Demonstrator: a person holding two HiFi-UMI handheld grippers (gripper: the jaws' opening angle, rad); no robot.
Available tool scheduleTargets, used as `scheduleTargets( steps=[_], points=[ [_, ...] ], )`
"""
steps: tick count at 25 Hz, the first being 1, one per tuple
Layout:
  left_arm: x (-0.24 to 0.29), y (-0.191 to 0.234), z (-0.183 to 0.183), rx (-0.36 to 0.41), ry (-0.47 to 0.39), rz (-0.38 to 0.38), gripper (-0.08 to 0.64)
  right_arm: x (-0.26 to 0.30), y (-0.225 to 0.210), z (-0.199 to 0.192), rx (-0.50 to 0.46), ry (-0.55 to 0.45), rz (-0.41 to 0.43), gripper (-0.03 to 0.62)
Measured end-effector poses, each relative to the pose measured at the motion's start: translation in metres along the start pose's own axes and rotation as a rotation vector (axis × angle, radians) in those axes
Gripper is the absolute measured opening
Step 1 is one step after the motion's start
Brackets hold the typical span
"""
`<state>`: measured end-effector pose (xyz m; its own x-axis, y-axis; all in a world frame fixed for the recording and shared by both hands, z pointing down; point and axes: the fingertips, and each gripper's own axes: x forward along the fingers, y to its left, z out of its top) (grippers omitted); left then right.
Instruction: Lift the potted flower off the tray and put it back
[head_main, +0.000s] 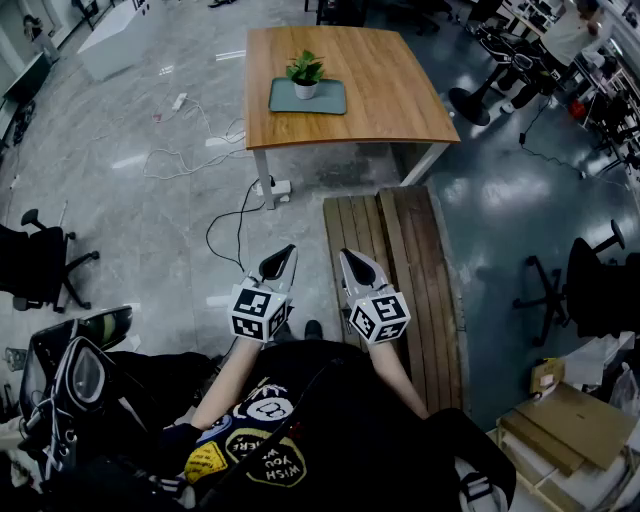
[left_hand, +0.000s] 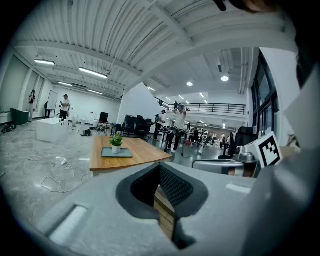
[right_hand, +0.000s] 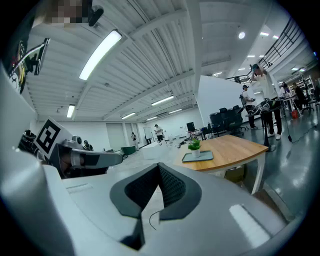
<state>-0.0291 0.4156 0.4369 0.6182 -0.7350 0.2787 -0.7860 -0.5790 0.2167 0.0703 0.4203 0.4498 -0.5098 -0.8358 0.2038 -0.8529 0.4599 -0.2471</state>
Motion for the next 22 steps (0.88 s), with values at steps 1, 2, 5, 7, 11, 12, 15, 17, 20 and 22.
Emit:
scheduleTargets(
  steps=[1,2,5,7,11,12,15,17,20,22],
  points=[
    [-0.001,0.001,-0.001,0.001,0.003,-0.002,-0.002,0.0,0.0,-0.001,-0.002,0.0,-0.001,0.002],
    [-0.001,0.002,-0.003,0.001,0.005,-0.003,-0.002,0.0,0.001,-0.001,-0.004,0.001,-0.002,0.002],
    [-0.003,0.004,-0.006,0.0,0.012,-0.003,-0.003,0.0,0.002,-0.003,-0.002,0.002,-0.005,0.002],
    [-0.005,0.004,-0.007,-0.003,0.013,-0.002,-0.002,0.0,0.003,-0.004,0.0,0.004,-0.005,0.002],
    [-0.008,0.009,-0.008,-0.009,0.011,0.003,-0.003,0.003,0.009,-0.006,-0.006,0.012,0.002,0.002],
    [-0.01,0.01,-0.007,-0.01,0.009,0.005,-0.002,0.005,0.011,-0.007,-0.007,0.014,0.005,0.002],
    [-0.016,0.017,-0.005,-0.013,0.002,0.009,-0.003,0.012,0.017,-0.008,-0.001,0.021,0.008,0.002],
    [-0.018,0.024,-0.004,-0.016,0.003,0.01,-0.002,0.018,0.022,-0.007,0.029,0.006,0.027,0.002],
    [-0.022,0.034,-0.006,-0.026,0.013,0.008,-0.002,0.025,0.028,-0.003,0.065,-0.021,0.043,0.003],
    [-0.025,0.042,-0.007,-0.04,0.012,0.003,-0.003,0.03,0.03,-0.004,0.055,-0.012,0.03,0.003]
  ],
)
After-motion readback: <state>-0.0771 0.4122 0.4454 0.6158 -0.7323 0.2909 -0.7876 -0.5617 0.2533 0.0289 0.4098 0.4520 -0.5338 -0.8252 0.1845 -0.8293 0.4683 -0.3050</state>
